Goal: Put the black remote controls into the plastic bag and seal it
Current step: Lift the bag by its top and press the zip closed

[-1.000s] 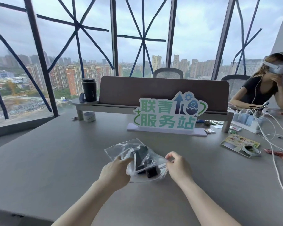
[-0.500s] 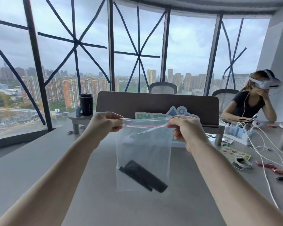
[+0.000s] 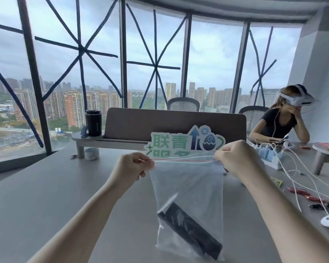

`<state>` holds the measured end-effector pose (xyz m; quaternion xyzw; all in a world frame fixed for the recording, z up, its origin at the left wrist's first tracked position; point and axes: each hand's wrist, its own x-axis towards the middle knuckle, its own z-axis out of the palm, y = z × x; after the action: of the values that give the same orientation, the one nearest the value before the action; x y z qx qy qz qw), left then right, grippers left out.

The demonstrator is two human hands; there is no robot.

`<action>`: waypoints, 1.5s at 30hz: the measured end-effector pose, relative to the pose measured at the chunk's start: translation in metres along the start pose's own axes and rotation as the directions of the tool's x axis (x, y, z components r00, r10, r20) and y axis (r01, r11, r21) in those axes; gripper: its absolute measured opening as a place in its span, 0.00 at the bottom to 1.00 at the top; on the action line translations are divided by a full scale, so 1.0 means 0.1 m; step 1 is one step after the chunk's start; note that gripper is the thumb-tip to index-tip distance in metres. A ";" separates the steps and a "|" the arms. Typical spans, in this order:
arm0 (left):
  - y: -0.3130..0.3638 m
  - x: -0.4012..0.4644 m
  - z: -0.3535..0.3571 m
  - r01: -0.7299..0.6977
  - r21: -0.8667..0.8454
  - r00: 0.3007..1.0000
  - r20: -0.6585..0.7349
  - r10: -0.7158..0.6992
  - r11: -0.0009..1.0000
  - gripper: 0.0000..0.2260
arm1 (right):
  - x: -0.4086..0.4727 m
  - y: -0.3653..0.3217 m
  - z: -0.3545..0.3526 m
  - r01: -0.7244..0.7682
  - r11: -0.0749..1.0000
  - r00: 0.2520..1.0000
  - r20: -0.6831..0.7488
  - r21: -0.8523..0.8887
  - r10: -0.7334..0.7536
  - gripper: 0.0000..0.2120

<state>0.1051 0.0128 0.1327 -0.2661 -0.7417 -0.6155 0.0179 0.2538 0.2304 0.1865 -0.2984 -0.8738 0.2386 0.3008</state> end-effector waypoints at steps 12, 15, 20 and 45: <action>0.48 -0.05 0.38 -0.120 -0.017 0.989 0.082 0.121 0.993 0.05 | -0.13 -0.47 0.18 0.507 0.861 0.851 0.146 0.022 -0.505 0.07; 0.54 -0.03 0.37 -0.139 -0.018 0.987 0.084 0.140 0.990 0.06 | -0.06 -0.48 0.16 0.450 0.886 0.869 0.171 0.116 -0.464 0.03; 0.60 -0.01 0.39 -0.174 -0.001 0.980 0.095 0.174 0.985 0.06 | 0.00 -0.52 0.04 0.412 0.900 0.875 0.216 0.139 -0.434 0.03; 0.45 0.17 0.02 -0.261 0.088 0.914 -0.298 0.275 0.961 0.06 | -0.01 -0.18 0.11 0.476 0.865 0.877 0.012 -0.158 -0.480 0.09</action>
<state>0.1097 0.0255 0.1788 -0.2657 -0.7004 -0.6236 0.2234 0.2401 0.2143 0.1889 -0.0988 -0.9321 0.0836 0.3382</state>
